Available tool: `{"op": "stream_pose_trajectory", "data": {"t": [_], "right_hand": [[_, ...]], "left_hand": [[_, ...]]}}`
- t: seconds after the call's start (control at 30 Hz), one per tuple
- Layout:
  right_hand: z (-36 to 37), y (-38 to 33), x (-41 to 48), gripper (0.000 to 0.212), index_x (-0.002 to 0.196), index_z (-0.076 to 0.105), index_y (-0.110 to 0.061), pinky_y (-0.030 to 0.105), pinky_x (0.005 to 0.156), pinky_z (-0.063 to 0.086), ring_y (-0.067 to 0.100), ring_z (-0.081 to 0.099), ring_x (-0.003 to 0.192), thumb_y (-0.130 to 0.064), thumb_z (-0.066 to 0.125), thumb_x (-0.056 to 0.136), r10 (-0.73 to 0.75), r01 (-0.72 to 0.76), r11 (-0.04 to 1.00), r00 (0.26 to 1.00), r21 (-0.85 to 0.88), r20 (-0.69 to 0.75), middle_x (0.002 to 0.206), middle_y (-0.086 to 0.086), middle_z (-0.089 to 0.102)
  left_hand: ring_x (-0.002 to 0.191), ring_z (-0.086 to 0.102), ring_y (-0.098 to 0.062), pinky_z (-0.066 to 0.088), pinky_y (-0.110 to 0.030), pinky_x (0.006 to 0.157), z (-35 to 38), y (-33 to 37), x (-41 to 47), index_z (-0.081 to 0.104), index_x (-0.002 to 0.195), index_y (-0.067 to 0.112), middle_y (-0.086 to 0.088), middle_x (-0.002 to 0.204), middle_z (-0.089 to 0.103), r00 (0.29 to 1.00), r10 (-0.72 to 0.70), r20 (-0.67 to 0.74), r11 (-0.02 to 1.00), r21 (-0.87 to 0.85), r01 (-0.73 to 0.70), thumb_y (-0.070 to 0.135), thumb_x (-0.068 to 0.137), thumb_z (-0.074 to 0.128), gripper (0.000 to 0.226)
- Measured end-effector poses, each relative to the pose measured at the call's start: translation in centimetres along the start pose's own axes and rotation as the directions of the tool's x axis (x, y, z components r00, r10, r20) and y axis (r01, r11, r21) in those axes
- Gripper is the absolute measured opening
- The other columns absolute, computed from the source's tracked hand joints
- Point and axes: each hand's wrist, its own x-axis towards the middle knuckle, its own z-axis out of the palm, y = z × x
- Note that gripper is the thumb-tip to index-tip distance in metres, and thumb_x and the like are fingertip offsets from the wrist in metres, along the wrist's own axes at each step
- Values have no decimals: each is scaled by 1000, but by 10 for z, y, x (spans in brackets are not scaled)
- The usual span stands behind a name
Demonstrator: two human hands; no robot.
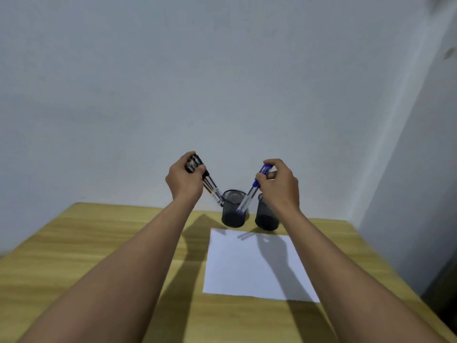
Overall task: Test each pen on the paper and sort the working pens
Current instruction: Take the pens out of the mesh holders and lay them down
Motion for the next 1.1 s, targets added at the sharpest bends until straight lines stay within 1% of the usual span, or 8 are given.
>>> {"op": "stream_pose_trajectory", "data": {"t": [0.13, 0.27, 0.5, 0.6, 0.73, 0.8, 1.0, 1.1], "right_hand": [[32, -11, -53, 23, 107, 63, -29, 41, 76, 59, 24, 72, 81, -17, 69, 88, 120, -123, 986, 992, 111, 33, 77, -4, 70], [76, -5, -106, 26, 100, 62, -29, 47, 78, 63, 23, 73, 84, -14, 74, 84, 262, -283, 935, 957, 215, 122, 96, 1, 71], [133, 11, -178, 22, 102, 63, -24, 41, 74, 64, 22, 76, 78, -16, 76, 86, 540, -581, 777, 813, 243, 218, 96, 5, 74], [150, 15, -195, 21, 98, 63, -26, 30, 64, 58, 22, 76, 81, -20, 77, 85, 588, -623, 750, 782, 222, 208, 94, 1, 74], [161, 16, -205, 20, 94, 62, -30, 38, 80, 61, 23, 75, 79, -33, 79, 83, 613, -639, 758, 766, 131, 192, 90, -4, 74], [163, 14, -204, 22, 100, 64, -27, 33, 76, 59, 24, 75, 82, -33, 79, 84, 612, -636, 764, 768, 110, 187, 92, -1, 73], [160, 7, -202, 25, 109, 65, -13, 19, 48, 41, 15, 75, 68, -23, 77, 90, 620, -652, 751, 750, 102, 233, 96, 4, 75], [155, 6, -201, 26, 112, 68, -9, 17, 46, 42, 14, 75, 64, -22, 76, 91, 610, -641, 763, 755, 77, 241, 92, 4, 75]], "left_hand": [[88, 64, -18, 53, -28, 89, -41, -25, -13, 71, 116, 25, 3, 96, 67, 989, -130, -74, 991, -50, 127, 11, 82, 74, 37], [88, 68, -22, 58, -37, 88, -79, -60, -21, 72, 113, 24, 0, 98, 68, 939, -301, -167, 950, -138, 281, 7, 79, 76, 38], [94, 68, -24, 57, -35, 91, -124, -115, -30, 73, 111, 21, -4, 110, 70, 826, -487, -283, 874, -153, 462, 3, 76, 80, 39], [97, 66, -25, 53, -32, 94, -135, -128, -31, 72, 114, 19, -3, 110, 69, 779, -537, -325, 841, -126, 527, 10, 77, 81, 40], [95, 68, -28, 56, -35, 91, -139, -133, -27, 71, 115, 21, -7, 110, 71, 719, -600, -351, 795, -165, 583, 13, 74, 84, 44], [94, 68, -28, 56, -35, 90, -137, -135, -23, 73, 111, 19, -9, 108, 72, 716, -600, -357, 791, -131, 598, 12, 72, 85, 42], [93, 69, -31, 58, -39, 87, -126, -136, -17, 75, 90, 11, -14, 102, 73, 738, -580, -344, 775, 43, 630, 11, 67, 87, 25], [87, 66, -34, 57, -39, 81, -124, -133, -17, 57, 63, 13, -15, 98, 71, 767, -543, -341, 769, 165, 618, 18, 69, 88, 31]]}}
